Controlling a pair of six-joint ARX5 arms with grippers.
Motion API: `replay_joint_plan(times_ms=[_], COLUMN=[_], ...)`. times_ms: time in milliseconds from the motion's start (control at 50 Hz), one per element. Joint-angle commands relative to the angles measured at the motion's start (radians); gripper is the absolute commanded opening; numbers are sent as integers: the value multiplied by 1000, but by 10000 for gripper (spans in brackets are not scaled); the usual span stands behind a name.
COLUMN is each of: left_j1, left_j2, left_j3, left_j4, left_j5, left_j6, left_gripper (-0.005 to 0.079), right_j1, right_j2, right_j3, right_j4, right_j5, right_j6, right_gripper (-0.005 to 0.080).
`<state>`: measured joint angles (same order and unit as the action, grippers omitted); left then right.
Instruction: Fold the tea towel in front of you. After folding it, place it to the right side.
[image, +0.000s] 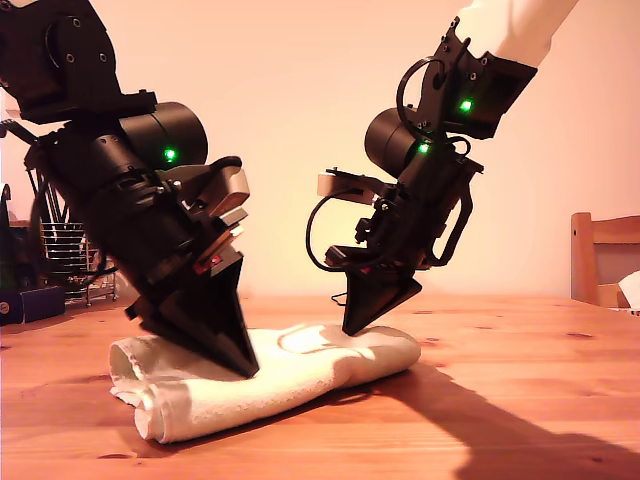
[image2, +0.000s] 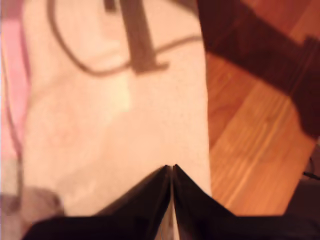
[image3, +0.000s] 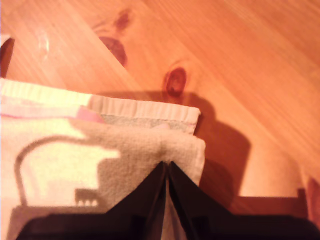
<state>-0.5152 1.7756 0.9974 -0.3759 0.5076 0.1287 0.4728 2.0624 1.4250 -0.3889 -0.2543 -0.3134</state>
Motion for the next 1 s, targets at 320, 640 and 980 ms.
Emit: replay_joint_plan(times_ms=[320,640,980], left_j1=[10,42,44], left_j2=[15,15,15], left_j3=[-10,-10,-10], left_j4=[54,9,-67], left_j5=[-26,-161,-159], left_j6=[-31,-16,-37], left_gripper=[-24,-24,-24], right_j1=[4,5,13], right_j2=[-44,-33,39], right_j3=[38,35,34], right_j4=[-152,-220,-180], right_j5=[-85,-88,-103], right_j6=[29,29,29], right_gripper=[-13,-13,-13])
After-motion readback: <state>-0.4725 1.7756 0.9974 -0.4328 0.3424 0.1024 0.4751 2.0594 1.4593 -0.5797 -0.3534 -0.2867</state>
